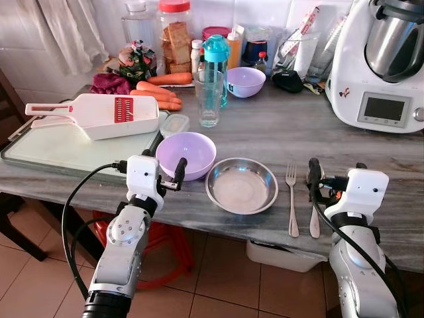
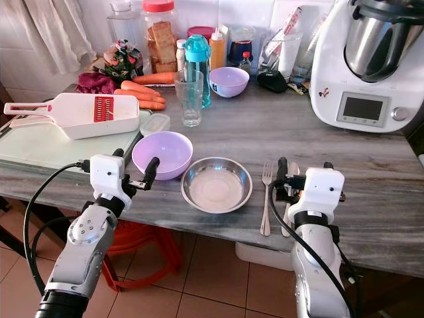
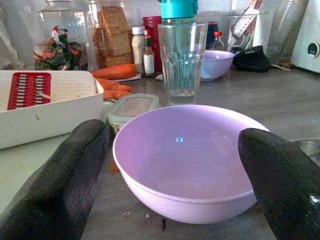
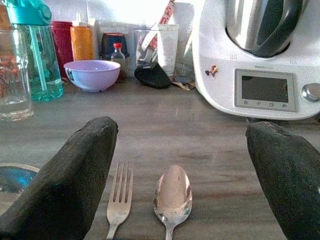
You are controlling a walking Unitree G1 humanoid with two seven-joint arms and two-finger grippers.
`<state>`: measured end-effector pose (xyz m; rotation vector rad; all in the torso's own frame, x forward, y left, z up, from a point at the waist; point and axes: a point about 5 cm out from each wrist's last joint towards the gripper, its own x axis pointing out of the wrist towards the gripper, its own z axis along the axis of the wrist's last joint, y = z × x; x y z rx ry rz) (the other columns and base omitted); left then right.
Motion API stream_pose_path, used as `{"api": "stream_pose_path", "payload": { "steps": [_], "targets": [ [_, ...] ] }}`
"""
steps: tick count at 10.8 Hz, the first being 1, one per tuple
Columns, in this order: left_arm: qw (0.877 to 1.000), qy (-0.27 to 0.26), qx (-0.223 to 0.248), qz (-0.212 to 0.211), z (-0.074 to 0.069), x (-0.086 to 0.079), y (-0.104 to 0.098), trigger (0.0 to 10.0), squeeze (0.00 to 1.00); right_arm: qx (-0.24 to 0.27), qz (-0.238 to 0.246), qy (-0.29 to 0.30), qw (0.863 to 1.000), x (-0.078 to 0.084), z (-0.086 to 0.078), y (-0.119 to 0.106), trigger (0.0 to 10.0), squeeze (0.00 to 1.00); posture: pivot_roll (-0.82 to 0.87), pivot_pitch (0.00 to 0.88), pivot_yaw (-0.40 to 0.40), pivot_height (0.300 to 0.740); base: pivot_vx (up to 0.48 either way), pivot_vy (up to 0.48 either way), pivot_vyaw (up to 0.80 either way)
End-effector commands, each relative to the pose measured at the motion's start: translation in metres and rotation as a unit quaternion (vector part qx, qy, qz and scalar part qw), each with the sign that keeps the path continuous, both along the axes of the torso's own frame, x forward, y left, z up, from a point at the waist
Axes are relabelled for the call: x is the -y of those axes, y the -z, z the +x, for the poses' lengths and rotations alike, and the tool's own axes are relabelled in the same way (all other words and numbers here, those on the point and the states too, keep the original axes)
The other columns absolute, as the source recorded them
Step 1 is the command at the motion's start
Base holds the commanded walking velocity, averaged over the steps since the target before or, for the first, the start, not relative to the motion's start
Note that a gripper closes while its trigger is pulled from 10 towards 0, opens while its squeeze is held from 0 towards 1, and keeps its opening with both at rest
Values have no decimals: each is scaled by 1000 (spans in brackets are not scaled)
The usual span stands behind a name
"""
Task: Setting the table
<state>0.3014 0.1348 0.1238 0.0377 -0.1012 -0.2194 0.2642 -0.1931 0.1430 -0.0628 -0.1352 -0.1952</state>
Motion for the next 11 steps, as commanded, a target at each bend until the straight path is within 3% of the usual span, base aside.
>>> {"api": "stream_pose_path", "payload": {
  "steps": [1,5,11],
  "targets": [
    [1000,1,5,9,2,0,-1,10000,0,4,4,5,1000,1,2,-1,10000,0,-10,0,35,740,0,0,0],
    [1000,5,6,13,2,2,-1,10000,0,3,5,10,1000,3,5,0,10000,0,-5,0,36,740,0,0,0],
    [1000,9,4,20,2,2,0,10000,0,7,6,14,1000,4,7,-2,10000,0,-6,0,44,740,-257,0,0]
  ]
}}
